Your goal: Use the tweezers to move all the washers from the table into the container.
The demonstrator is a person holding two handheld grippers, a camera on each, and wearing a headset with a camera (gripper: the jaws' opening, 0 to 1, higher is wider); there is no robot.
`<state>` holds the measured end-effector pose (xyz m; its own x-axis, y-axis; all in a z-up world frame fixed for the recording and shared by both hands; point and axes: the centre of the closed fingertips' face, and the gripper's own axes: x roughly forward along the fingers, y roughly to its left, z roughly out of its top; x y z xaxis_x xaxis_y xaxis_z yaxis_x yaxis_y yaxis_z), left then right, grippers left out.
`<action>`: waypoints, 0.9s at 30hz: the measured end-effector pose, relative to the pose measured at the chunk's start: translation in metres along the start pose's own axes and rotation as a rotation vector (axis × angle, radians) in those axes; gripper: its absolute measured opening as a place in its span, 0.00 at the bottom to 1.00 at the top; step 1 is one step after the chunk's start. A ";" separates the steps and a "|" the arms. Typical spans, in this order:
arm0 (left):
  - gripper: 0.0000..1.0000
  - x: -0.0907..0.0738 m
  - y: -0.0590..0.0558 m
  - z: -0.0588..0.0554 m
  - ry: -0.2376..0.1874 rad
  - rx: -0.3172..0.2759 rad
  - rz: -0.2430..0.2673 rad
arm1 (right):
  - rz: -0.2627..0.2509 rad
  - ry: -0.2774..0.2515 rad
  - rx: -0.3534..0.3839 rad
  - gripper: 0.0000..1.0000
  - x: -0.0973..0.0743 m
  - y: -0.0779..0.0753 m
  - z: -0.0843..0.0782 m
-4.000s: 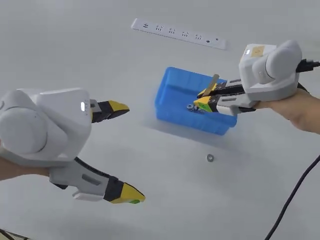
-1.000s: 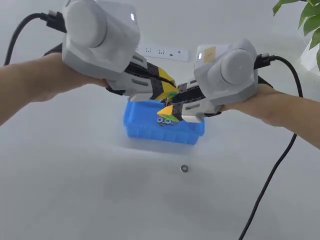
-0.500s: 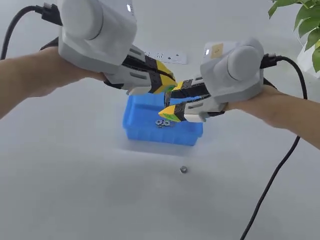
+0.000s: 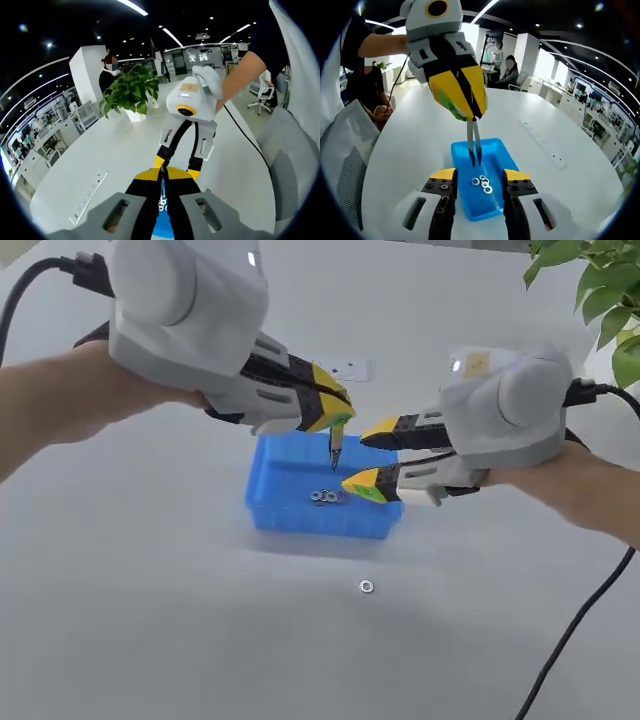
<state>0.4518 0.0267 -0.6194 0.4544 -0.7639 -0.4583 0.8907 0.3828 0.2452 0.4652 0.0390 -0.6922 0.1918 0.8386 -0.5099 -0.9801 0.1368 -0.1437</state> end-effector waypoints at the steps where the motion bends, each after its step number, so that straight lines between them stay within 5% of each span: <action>1: 0.05 0.000 -0.001 0.000 0.001 0.001 -0.001 | -0.010 -0.029 0.009 0.38 -0.005 0.000 0.003; 8: 0.05 -0.001 -0.015 0.002 0.010 -0.003 -0.011 | -0.027 -0.017 0.022 0.48 -0.024 0.012 -0.011; 13: 0.05 0.000 -0.030 0.007 -0.002 -0.006 -0.022 | -0.036 -0.067 0.090 0.56 -0.037 0.025 -0.017; 27: 0.05 0.008 -0.059 -0.001 -0.002 -0.032 -0.052 | -0.067 -0.021 0.176 0.66 -0.071 0.057 -0.066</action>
<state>0.4027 -0.0022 -0.6384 0.4071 -0.7841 -0.4685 0.9133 0.3587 0.1932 0.3986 -0.0476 -0.7201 0.2577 0.8352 -0.4858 -0.9593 0.2811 -0.0254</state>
